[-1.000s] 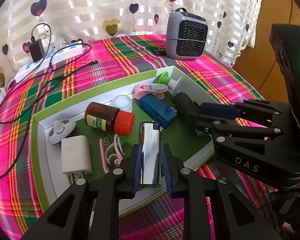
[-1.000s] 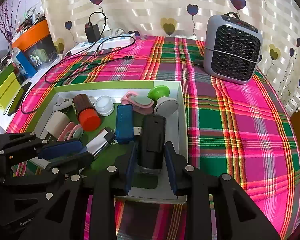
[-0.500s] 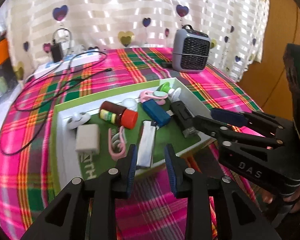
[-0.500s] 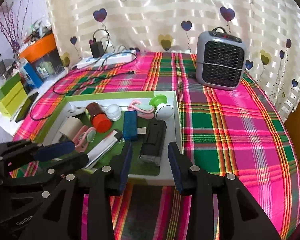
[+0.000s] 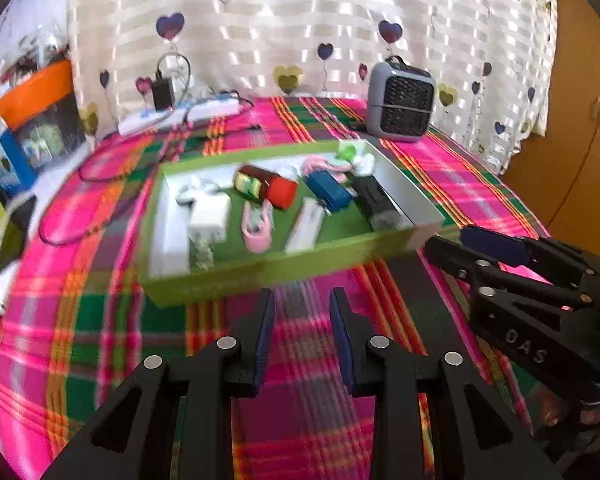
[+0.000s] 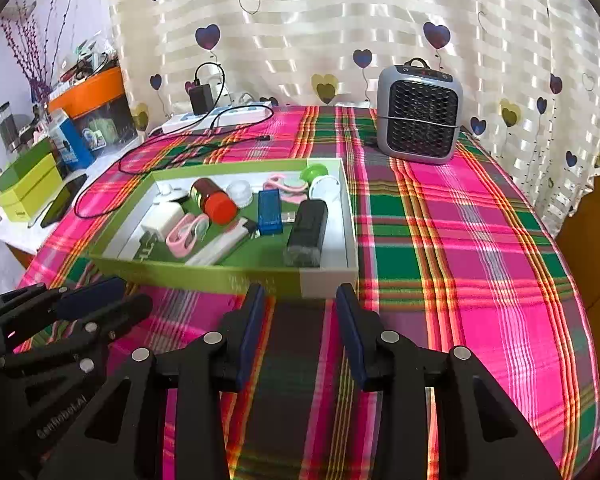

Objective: Organize rigid objects

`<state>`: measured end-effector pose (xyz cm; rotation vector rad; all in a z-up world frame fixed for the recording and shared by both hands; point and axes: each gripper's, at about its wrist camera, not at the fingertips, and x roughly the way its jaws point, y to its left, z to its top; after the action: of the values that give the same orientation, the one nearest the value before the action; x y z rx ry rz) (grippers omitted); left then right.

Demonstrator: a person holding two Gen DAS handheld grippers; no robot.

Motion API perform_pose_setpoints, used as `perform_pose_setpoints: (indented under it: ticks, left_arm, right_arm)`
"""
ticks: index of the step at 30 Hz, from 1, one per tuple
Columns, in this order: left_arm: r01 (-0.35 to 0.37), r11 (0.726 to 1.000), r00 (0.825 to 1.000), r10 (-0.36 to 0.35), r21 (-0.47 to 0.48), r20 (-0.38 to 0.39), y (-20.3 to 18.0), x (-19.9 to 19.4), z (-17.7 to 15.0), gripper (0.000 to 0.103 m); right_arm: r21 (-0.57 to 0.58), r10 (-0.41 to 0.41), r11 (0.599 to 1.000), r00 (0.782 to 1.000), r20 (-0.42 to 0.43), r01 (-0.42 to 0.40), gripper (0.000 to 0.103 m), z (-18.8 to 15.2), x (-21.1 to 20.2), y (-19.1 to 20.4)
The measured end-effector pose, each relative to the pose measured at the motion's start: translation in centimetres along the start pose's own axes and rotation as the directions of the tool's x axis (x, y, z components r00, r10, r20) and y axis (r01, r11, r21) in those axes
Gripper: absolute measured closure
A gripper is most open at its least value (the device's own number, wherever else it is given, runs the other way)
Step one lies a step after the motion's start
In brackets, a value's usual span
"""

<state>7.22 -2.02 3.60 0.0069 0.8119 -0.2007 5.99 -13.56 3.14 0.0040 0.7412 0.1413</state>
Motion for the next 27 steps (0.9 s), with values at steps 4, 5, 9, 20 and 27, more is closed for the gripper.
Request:
perform_pose_setpoints:
  ticks: [4, 5, 9, 20, 27]
  left_arm:
    - [-0.005, 1.000, 1.000, 0.005, -0.026, -0.014, -0.3, 0.1, -1.1, 0.076]
    - [-0.006, 0.999, 1.000, 0.006, -0.035, -0.016, -0.3, 0.1, -1.3, 0.076]
    - [-0.025, 0.998, 0.999, 0.024, -0.063, -0.028, 0.1, 0.3, -2.0, 0.076]
    - [-0.083, 0.993, 0.995, 0.078, -0.085, -0.062, 0.5, 0.8, -2.8, 0.076]
    - [-0.105, 0.992, 0.992, 0.100, -0.071, -0.078, 0.2, 1.1, -3.0, 0.076]
  right_arm:
    - [0.000, 0.009, 1.000, 1.000, -0.018, -0.009, 0.065, -1.1, 0.0, 0.2]
    - [-0.006, 0.008, 1.000, 1.000, -0.021, -0.008, 0.065, -1.3, 0.0, 0.4]
    - [-0.011, 0.005, 1.000, 0.999, -0.036, -0.006, 0.065, -2.1, 0.1, 0.4]
    - [-0.008, -0.024, 1.000, 0.997, -0.075, 0.024, 0.065, -3.2, 0.6, 0.2]
    - [0.013, -0.019, 1.000, 0.994, -0.111, 0.021, 0.064, -3.8, 1.2, -0.4]
